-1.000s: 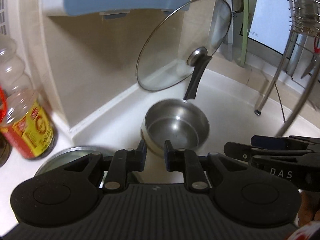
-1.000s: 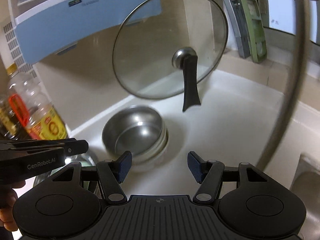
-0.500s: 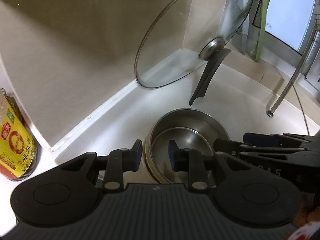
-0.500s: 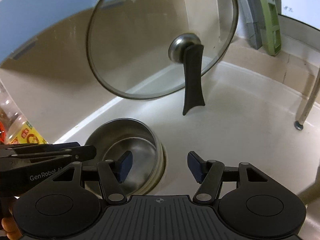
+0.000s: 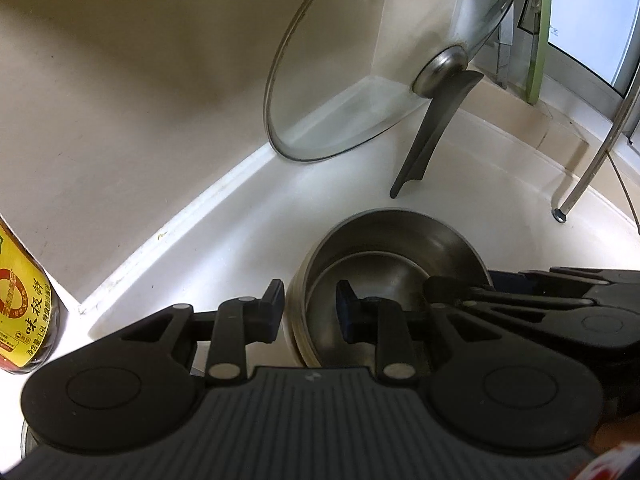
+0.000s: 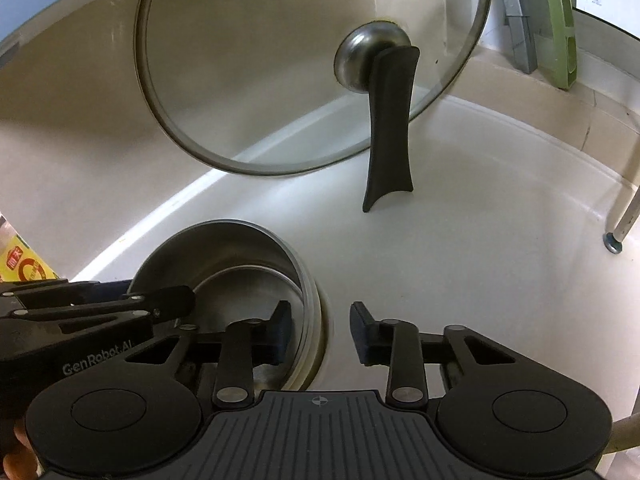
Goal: Organize plates and bowls
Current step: 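Lower both grippers onto the pot rim and pinch the stack, then lift the pot-and-bowls stack with both grippers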
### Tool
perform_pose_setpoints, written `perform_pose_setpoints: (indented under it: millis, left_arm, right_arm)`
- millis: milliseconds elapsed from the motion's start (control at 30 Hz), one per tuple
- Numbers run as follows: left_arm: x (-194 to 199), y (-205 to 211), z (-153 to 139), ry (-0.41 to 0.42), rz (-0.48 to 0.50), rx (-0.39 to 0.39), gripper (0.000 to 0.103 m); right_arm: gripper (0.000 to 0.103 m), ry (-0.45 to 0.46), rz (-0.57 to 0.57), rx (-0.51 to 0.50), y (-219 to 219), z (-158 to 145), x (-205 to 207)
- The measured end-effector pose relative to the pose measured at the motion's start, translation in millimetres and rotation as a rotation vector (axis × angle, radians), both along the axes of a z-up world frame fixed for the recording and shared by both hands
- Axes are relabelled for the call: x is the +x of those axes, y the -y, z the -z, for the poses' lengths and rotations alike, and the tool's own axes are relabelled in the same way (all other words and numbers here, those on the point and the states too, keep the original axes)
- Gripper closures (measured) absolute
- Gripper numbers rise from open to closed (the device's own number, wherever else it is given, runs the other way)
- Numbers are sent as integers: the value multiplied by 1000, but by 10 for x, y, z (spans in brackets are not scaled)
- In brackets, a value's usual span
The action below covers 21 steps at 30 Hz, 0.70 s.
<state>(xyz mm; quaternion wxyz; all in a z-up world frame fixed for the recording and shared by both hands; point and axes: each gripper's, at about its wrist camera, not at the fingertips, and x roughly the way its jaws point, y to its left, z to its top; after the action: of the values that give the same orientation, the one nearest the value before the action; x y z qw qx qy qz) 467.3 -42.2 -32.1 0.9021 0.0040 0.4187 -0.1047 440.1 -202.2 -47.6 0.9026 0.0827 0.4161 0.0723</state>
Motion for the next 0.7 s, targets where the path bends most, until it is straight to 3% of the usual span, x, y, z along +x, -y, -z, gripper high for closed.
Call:
perform_pose_setpoints:
  millis: [167, 700]
  left_arm:
    - [34, -2, 56, -21, -10, 9, 84]
    - [-280, 18, 94, -33, 18, 6, 86]
  right_arm:
    - [84, -10, -3, 7, -21, 15, 13]
    - [85, -31, -18, -25, -3, -3, -232]
